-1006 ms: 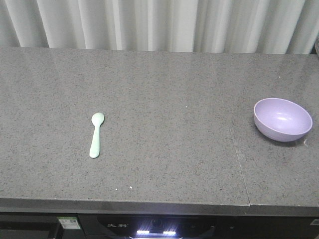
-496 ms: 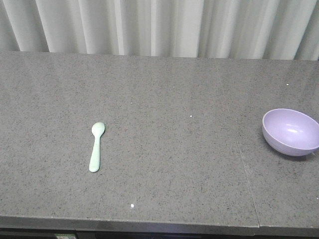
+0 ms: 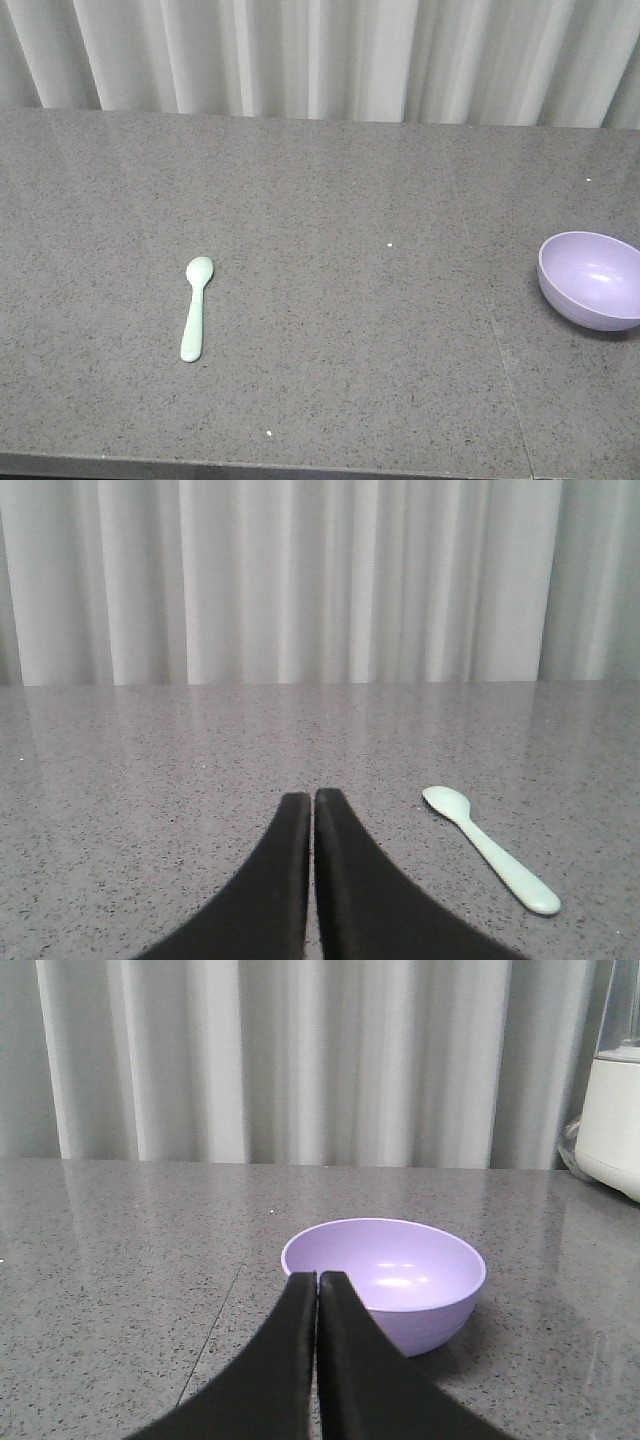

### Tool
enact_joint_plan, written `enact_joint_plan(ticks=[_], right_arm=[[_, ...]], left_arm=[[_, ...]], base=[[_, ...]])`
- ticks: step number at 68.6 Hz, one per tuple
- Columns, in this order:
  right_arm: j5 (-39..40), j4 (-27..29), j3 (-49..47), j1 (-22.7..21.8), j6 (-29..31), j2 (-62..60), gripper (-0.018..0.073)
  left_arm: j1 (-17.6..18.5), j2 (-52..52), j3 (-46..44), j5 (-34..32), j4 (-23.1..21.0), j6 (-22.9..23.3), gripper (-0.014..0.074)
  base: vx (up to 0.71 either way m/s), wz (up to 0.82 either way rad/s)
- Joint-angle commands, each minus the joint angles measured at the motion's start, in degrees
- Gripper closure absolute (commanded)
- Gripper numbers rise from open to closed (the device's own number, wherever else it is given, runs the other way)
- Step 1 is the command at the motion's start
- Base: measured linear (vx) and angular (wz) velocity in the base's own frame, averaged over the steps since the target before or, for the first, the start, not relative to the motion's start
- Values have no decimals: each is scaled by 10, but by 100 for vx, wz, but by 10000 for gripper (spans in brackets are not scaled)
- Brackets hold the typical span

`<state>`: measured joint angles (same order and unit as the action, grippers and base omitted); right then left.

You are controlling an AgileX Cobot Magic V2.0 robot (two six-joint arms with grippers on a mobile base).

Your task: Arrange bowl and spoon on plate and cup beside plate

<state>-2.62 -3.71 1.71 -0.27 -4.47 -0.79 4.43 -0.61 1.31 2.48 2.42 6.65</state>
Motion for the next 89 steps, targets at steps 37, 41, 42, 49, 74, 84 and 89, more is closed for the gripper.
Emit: enact_joint_plan(ticks=[37, 41, 42, 49, 74, 84, 89], right_arm=[[41, -4, 4, 0, -1, -4, 566], [41, -4, 4, 0, -1, -4, 566], [41, -4, 4, 0, -1, -4, 566], [41, -4, 4, 0, -1, -4, 566], [41, -4, 4, 0, -1, -4, 566], [41, -4, 4, 0, -1, -4, 566], [49, -5, 4, 0, -1, -4, 566]], left_arm=[[3, -8, -10, -43, -3, 4, 603], [3, -8, -10, -43, -3, 4, 603], [3, -8, -10, -43, -3, 4, 603], [3, -8, -10, -43, -3, 4, 603], [3, -8, -10, -43, -3, 4, 603], [3, -8, -10, -44, -2, 2, 603], [3, -8, -10, -43, -2, 2, 603]], base=[[0, 0], [0, 0], [0, 0], [0, 0], [0, 0], [0, 0], [0, 0]])
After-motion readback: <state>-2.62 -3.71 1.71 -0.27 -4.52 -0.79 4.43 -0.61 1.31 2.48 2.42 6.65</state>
